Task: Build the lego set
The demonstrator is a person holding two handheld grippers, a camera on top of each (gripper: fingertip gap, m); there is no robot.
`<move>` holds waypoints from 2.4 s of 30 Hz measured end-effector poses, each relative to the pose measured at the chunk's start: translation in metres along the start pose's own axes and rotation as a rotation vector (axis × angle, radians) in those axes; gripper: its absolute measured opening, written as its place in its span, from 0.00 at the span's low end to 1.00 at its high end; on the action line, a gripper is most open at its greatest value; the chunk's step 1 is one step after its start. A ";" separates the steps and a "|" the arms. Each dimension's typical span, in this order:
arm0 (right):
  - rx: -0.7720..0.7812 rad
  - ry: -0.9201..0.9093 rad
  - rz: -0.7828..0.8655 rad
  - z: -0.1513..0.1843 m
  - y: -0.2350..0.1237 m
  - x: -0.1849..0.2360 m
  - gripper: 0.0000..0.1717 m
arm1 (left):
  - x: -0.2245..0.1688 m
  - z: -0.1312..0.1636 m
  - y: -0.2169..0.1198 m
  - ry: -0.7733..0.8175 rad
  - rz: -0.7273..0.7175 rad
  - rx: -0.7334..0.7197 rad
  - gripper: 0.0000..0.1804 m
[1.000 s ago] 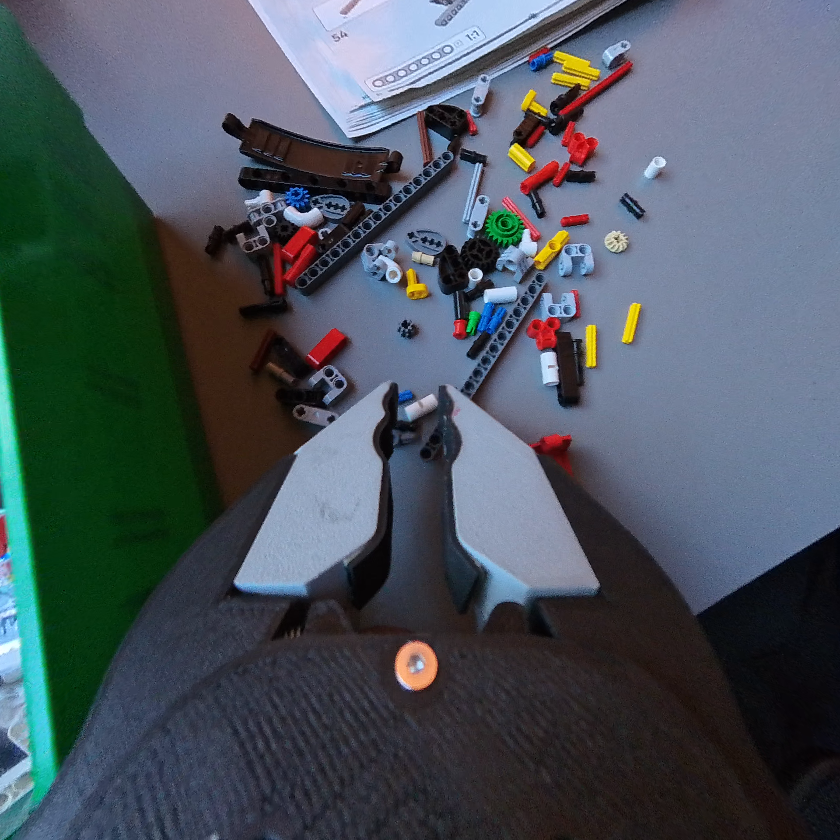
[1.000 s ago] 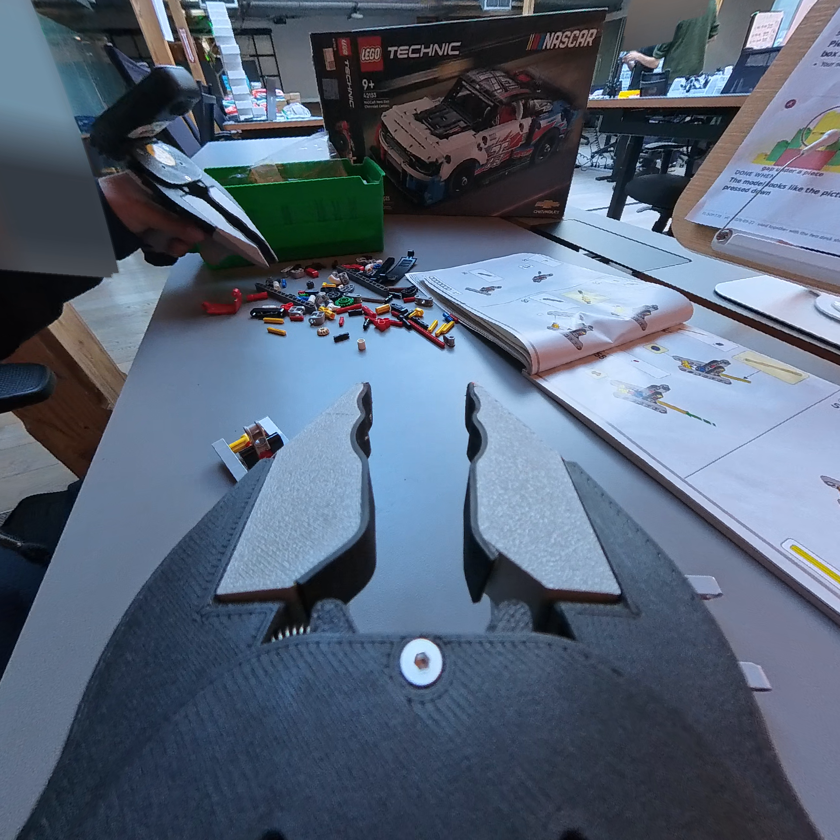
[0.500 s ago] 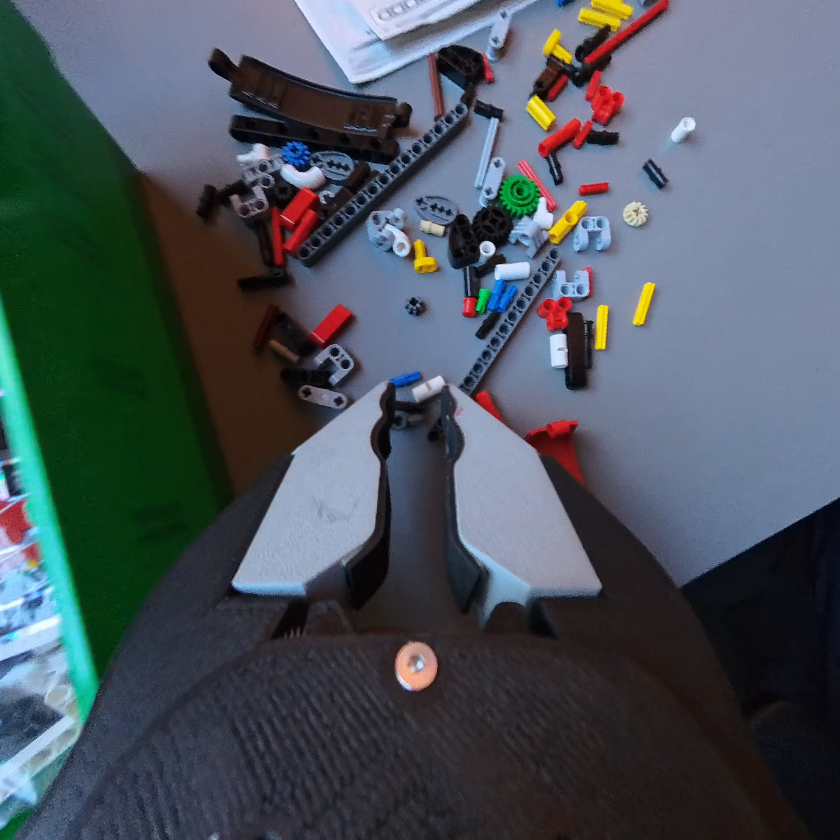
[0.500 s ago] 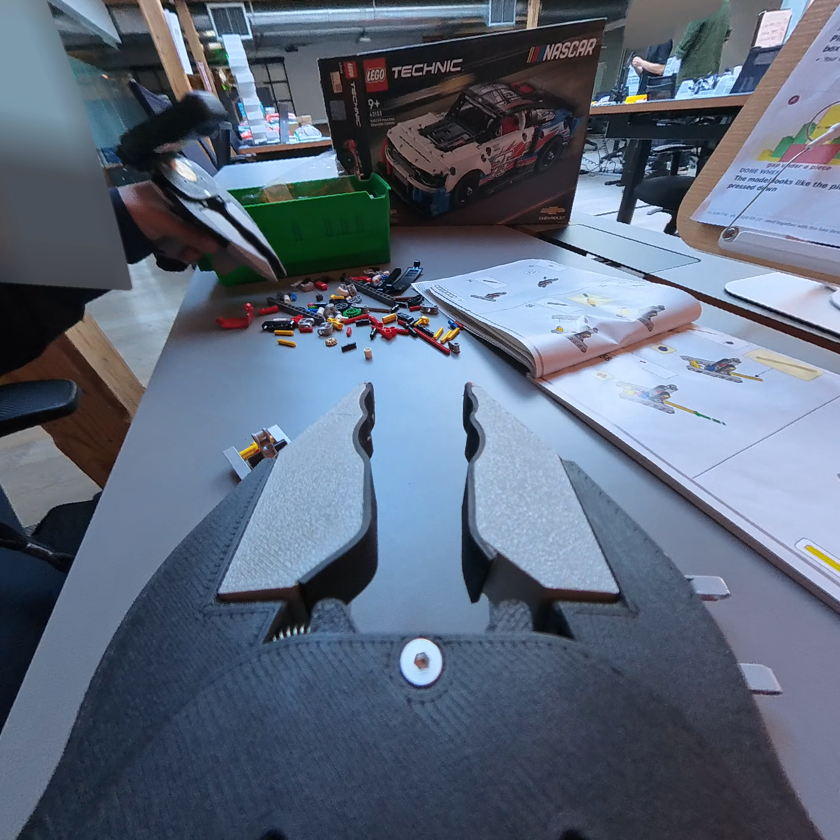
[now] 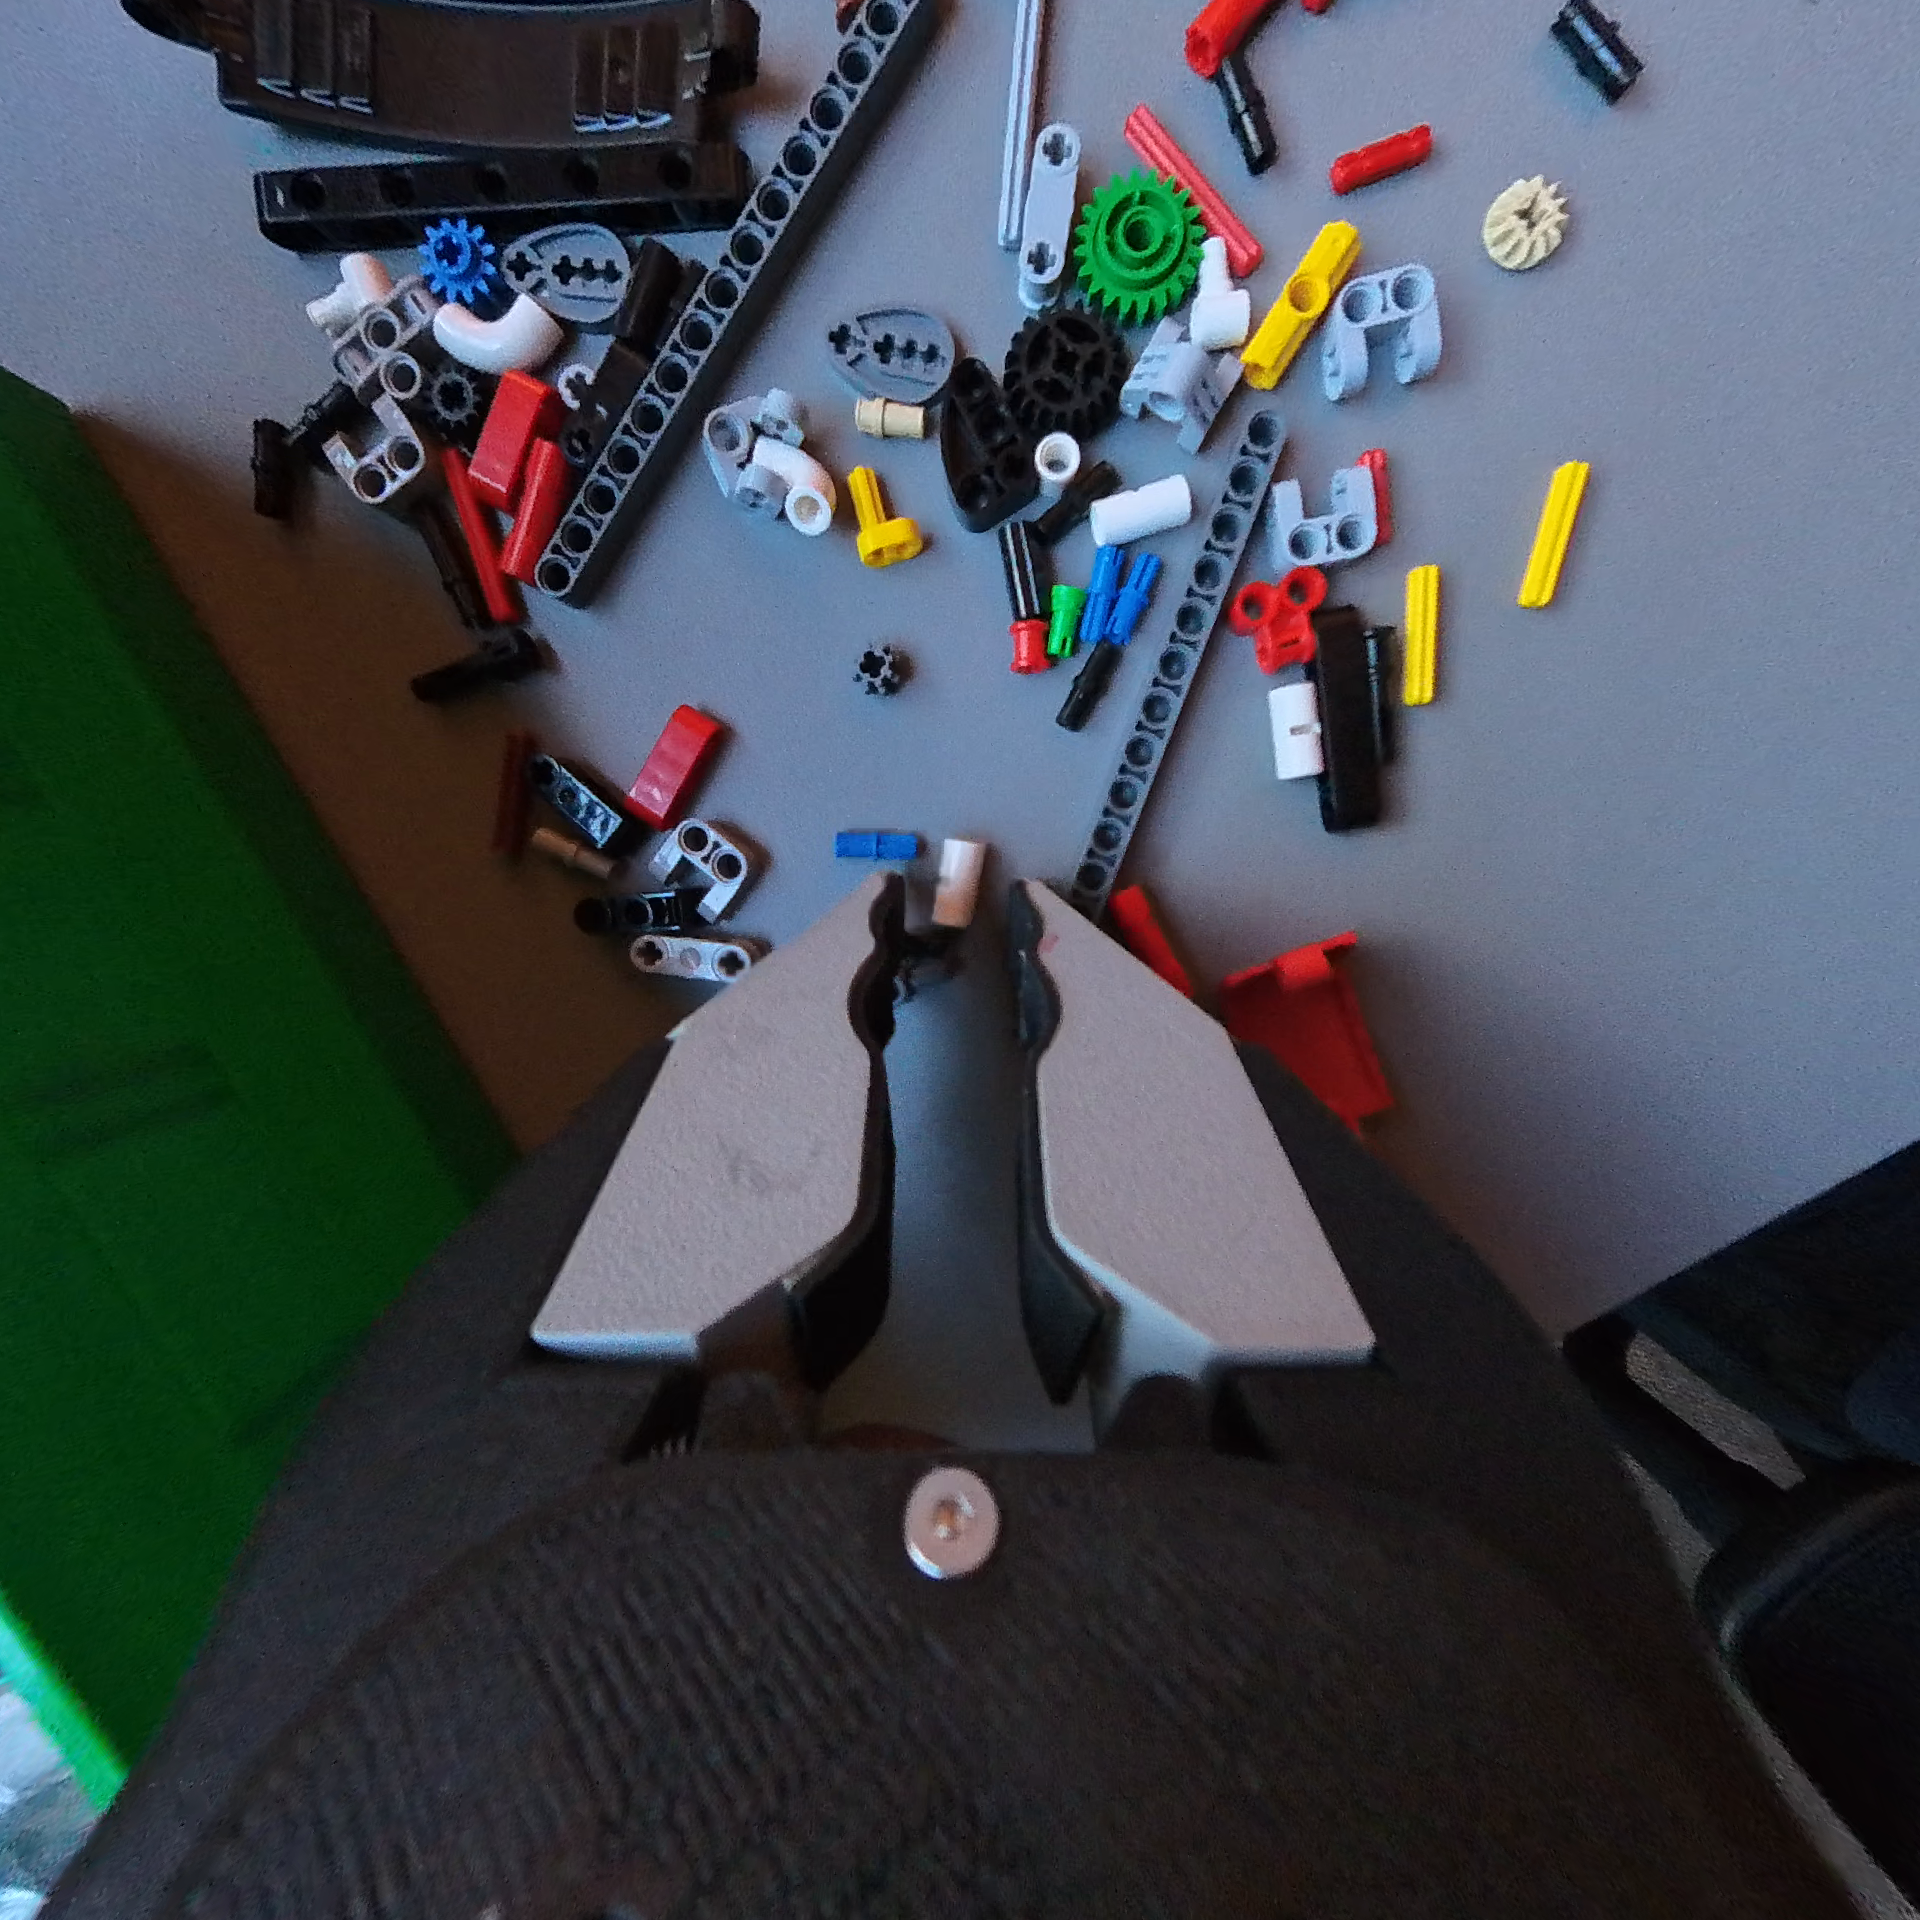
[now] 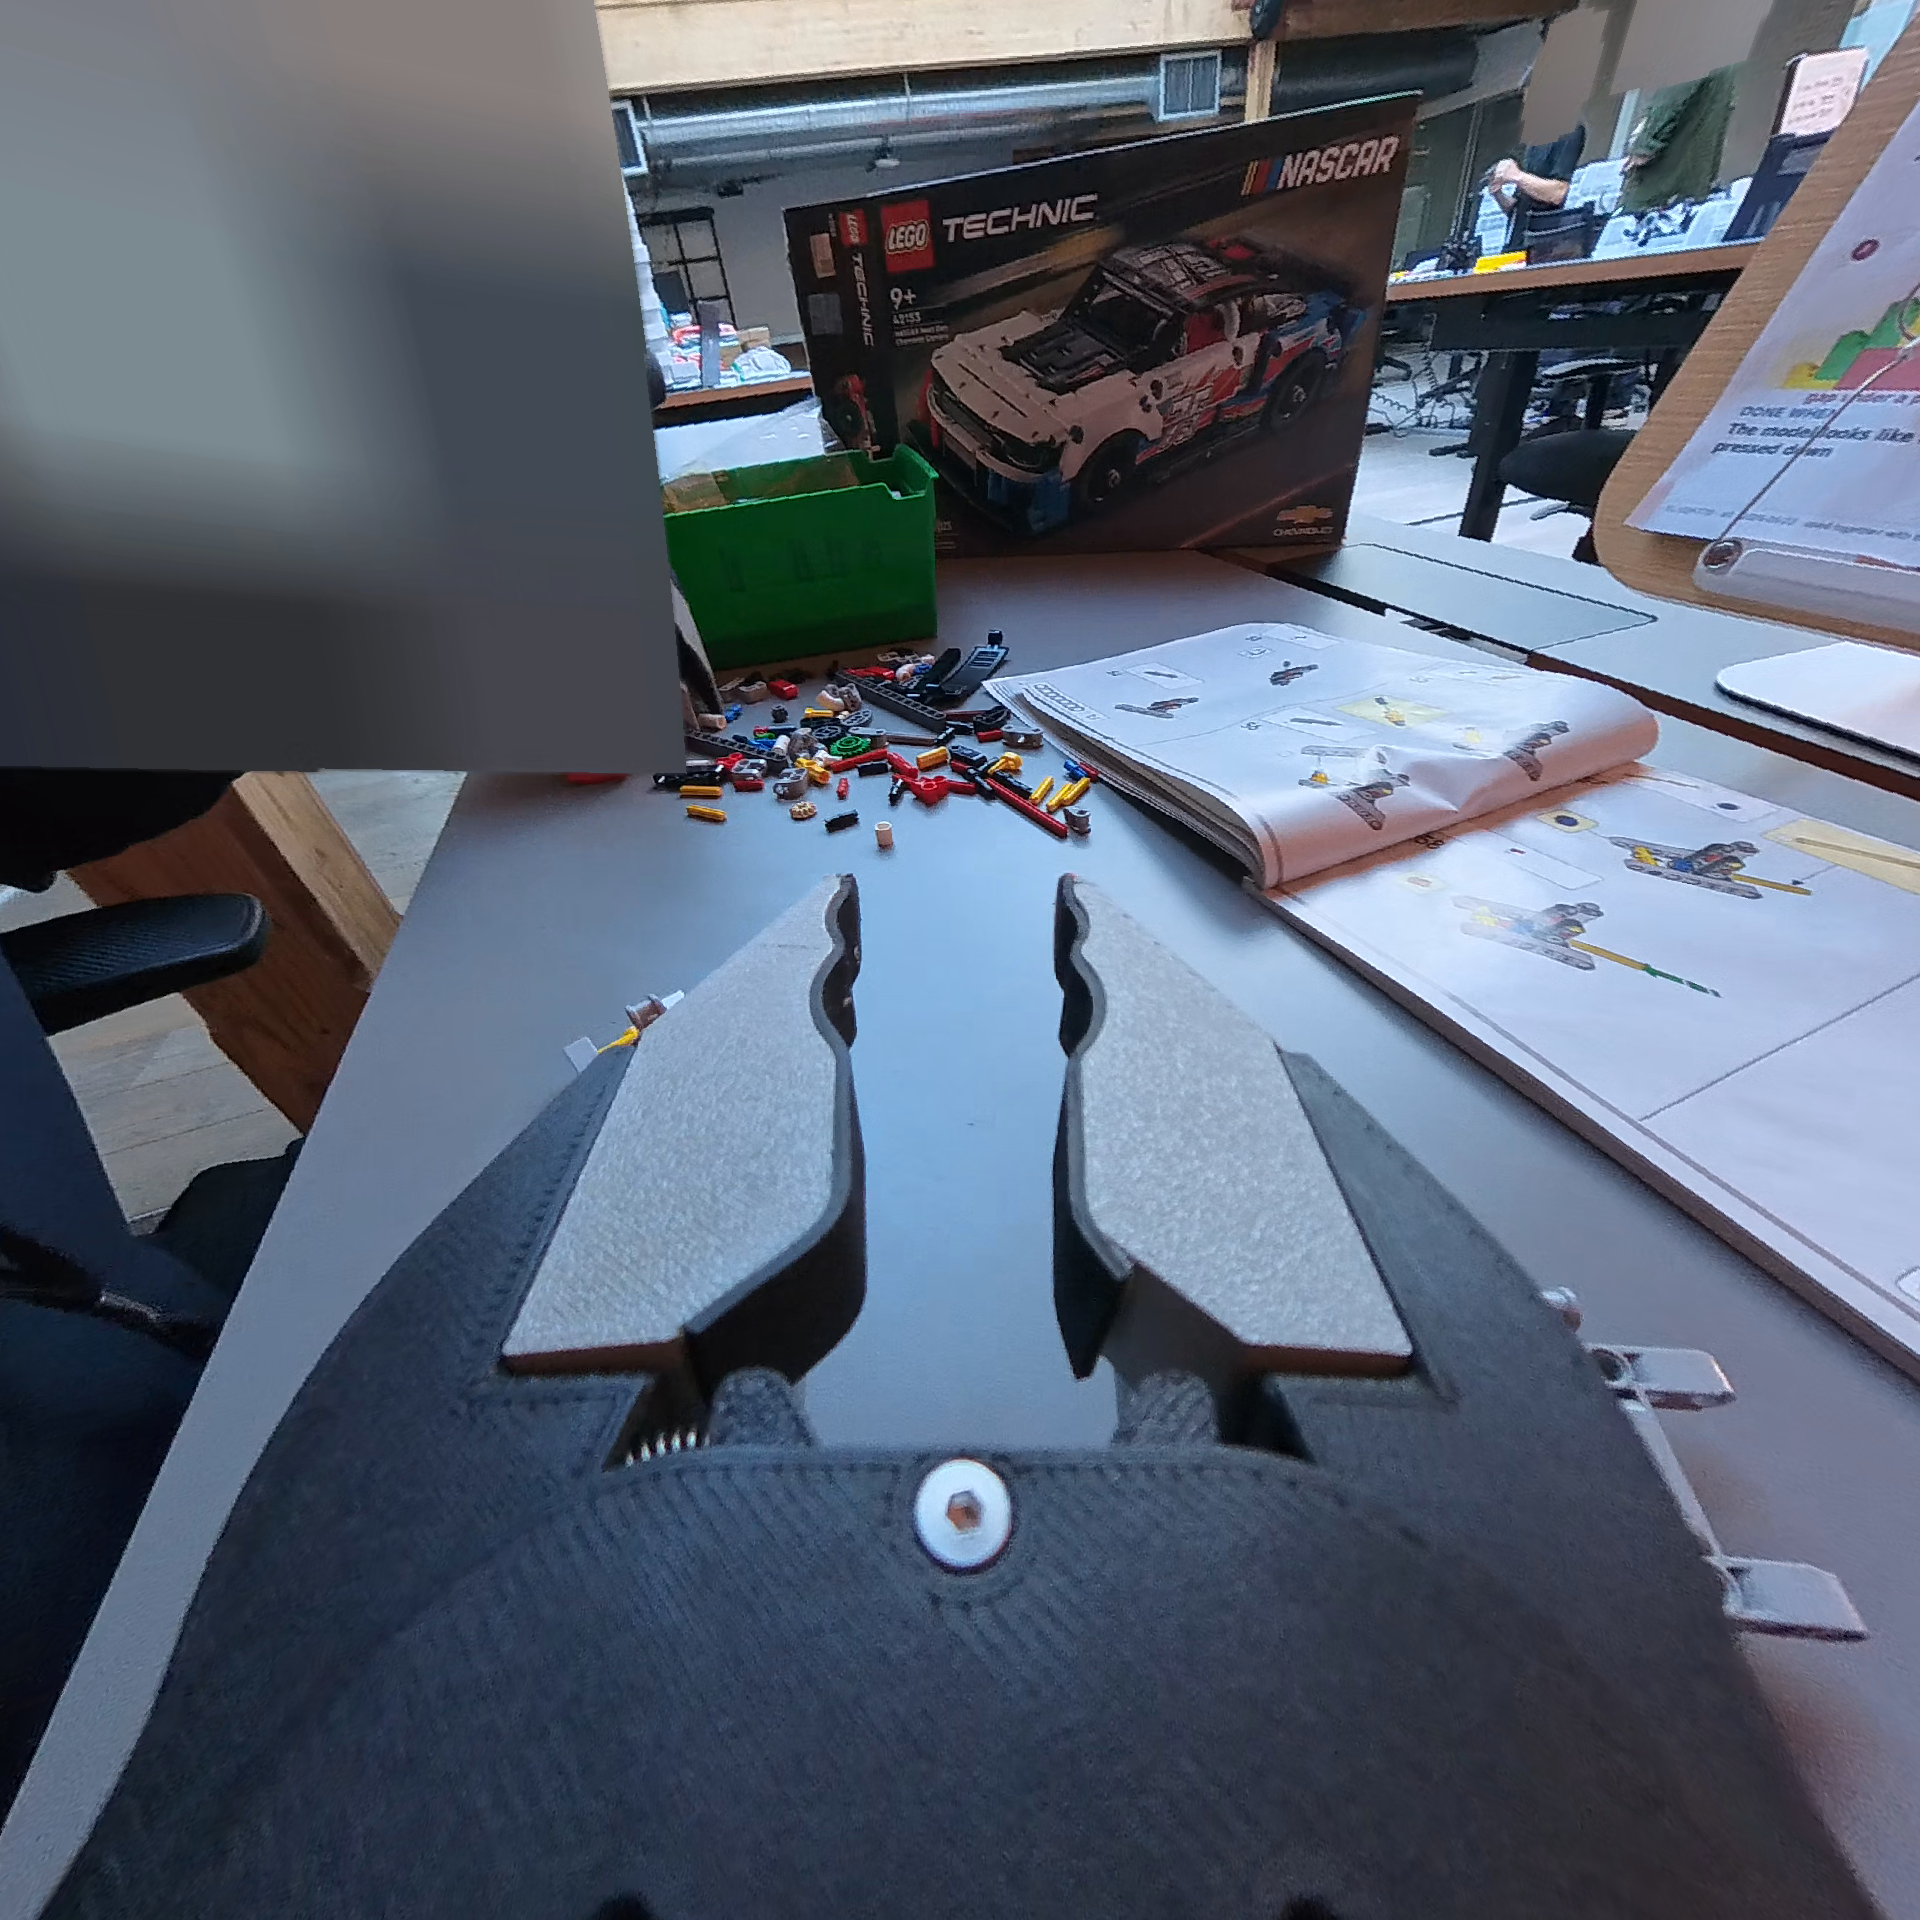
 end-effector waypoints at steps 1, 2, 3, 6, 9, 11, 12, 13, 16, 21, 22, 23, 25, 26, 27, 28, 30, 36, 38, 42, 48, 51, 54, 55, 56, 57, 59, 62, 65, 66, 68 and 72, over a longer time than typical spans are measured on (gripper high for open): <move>-0.001 0.002 -0.004 0.000 0.000 0.000 0.19 | 0.000 -0.001 0.000 -0.001 0.003 -0.003 0.08; -0.002 0.004 -0.006 0.000 0.000 0.001 0.19 | 0.000 -0.001 0.001 -0.003 0.015 -0.001 0.04; -0.003 0.006 -0.007 0.000 0.000 0.001 0.19 | 0.000 0.000 0.003 -0.005 0.020 0.002 0.03; -0.003 0.010 -0.007 0.000 0.000 0.000 0.19 | 0.000 0.000 0.004 -0.011 0.034 -0.006 0.03; -0.006 0.016 -0.002 0.000 -0.001 -0.001 0.19 | 0.000 -0.001 0.002 -0.015 0.027 -0.026 0.03; -0.011 0.018 0.003 -0.001 -0.001 -0.001 0.19 | -0.001 -0.007 -0.004 -0.019 0.014 -0.050 0.03; -0.012 0.019 0.004 -0.001 -0.001 -0.001 0.19 | -0.003 -0.012 -0.008 -0.011 0.002 -0.067 0.03; -0.013 0.019 0.004 -0.001 -0.001 -0.001 0.19 | -0.006 -0.021 -0.013 0.012 -0.012 -0.092 0.03; -0.005 0.021 0.000 0.000 0.000 -0.001 0.19 | -0.030 -0.052 -0.026 0.096 -0.021 -0.187 0.03; 0.004 0.019 0.003 0.000 0.000 -0.001 0.18 | -0.114 -0.110 -0.011 0.229 0.183 -0.324 0.03; 0.004 0.016 0.004 0.000 0.000 -0.001 0.18 | -0.130 -0.119 -0.005 0.262 0.213 -0.330 0.03; 0.004 0.011 0.006 0.000 0.000 -0.001 0.18 | -0.145 -0.128 0.002 0.290 0.249 -0.328 0.03; 0.004 0.000 0.013 -0.001 -0.001 -0.001 0.18 | -0.172 -0.142 0.017 0.336 0.311 -0.311 0.03; 0.004 -0.005 0.019 -0.002 -0.002 -0.001 0.18 | -0.183 -0.149 0.023 0.362 0.329 -0.302 0.03; 0.003 -0.009 0.024 -0.003 -0.003 -0.002 0.18 | -0.192 -0.155 0.029 0.385 0.340 -0.294 0.03; 0.005 -0.011 0.028 -0.003 -0.003 -0.002 0.18 | -0.199 -0.160 0.035 0.400 0.349 -0.287 0.03; 0.011 -0.011 0.027 -0.003 -0.005 -0.003 0.17 | -0.210 -0.167 0.045 0.410 0.383 -0.259 0.03; 0.078 -0.032 0.029 0.004 -0.004 -0.004 0.16 | -0.224 -0.174 0.068 0.418 0.414 -0.214 0.03; 0.138 -0.034 0.012 0.012 0.000 -0.003 0.13 | -0.228 -0.172 0.073 0.424 0.426 -0.188 0.03; 0.245 -0.069 0.028 0.026 0.004 -0.002 0.07 | -0.232 -0.172 0.079 0.454 0.410 -0.192 0.03; 0.263 -0.095 0.038 0.028 0.006 -0.003 0.05 | -0.244 -0.184 0.078 0.440 0.473 -0.243 0.03; 0.258 -0.084 0.047 0.027 0.004 -0.007 0.05 | -0.251 -0.186 0.082 0.471 0.490 -0.242 0.03; 0.257 -0.081 0.055 0.027 0.002 -0.010 0.05 | -0.258 -0.186 0.085 0.501 0.514 -0.233 0.03; 0.257 -0.079 0.052 0.027 0.002 -0.010 0.04 | -0.260 -0.186 0.085 0.512 0.529 -0.228 0.03; 0.259 -0.077 0.047 0.027 0.002 -0.010 0.04 | -0.262 -0.186 0.085 0.520 0.533 -0.229 0.03; 0.262 -0.077 0.043 0.028 0.002 -0.009 0.03 | -0.262 -0.186 0.085 0.529 0.533 -0.229 0.03; 0.267 -0.082 0.041 0.029 0.003 -0.009 0.03 | -0.263 -0.185 0.085 0.542 0.533 -0.227 0.03; 0.272 -0.092 0.038 0.029 0.004 -0.008 0.03 | -0.262 -0.185 0.084 0.541 0.524 -0.229 0.07; 0.272 -0.088 0.029 0.029 0.004 -0.007 0.03 | -0.260 -0.185 0.081 0.525 0.526 -0.240 0.09; 0.273 -0.086 0.023 0.029 0.004 -0.007 0.03 | -0.259 -0.185 0.079 0.516 0.534 -0.250 0.09; 0.277 -0.085 0.007 0.030 0.004 -0.005 0.03 | -0.256 -0.186 0.075 0.493 0.534 -0.263 0.10; 0.300 -0.103 -0.023 0.033 0.006 -0.001 0.03 | -0.242 -0.188 0.062 0.454 0.503 -0.305 0.10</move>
Point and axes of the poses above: each gripper's, where its closed fingertips meet, y out along the fingers, z out of its underside, x = y × z across the jaws, the point moved 3 cm from there along -y, back along the fingers, and after that the axes turned 3 degrees about -y, right-handed, at the moved point
